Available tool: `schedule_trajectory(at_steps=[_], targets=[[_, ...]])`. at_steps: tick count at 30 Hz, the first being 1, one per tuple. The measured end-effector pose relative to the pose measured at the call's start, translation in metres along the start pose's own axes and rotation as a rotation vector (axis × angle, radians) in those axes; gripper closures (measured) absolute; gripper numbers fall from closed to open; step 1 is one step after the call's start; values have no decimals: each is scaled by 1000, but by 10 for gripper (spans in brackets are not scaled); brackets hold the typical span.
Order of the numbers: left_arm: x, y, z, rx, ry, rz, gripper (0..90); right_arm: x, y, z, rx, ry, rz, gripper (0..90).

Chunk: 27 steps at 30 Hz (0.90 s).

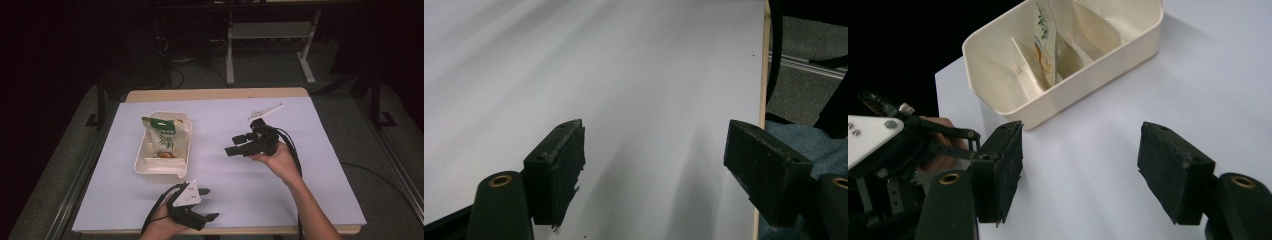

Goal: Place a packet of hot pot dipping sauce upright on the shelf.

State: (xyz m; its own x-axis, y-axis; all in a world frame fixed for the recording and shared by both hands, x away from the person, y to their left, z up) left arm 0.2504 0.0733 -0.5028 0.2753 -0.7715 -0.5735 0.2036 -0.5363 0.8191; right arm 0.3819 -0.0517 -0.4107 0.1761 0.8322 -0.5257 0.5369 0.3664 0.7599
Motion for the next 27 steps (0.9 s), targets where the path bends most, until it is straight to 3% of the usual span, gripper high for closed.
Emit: schedule_trajectory(at_steps=[13,27], targets=[[0,1,0,0,0,7,239,-26,-31,5,22,-23,14,340],[0,1,-1,3,11,9,244,-41,-55,7,38,-43,23,338]])
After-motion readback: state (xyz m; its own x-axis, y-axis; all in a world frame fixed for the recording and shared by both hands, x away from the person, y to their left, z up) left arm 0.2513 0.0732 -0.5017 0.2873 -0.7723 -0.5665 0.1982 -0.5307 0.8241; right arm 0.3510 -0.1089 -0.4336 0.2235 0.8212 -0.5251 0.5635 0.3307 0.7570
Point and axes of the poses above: each handheld gripper's, and its own axes: x roughly forward along the jaws, y roughly out of its top, z roughly to its right, the point moved 9 cm from there along x, roughly forward along the jaws, and after that the axes turned 2 degrees about z, right-handed, at the moved point
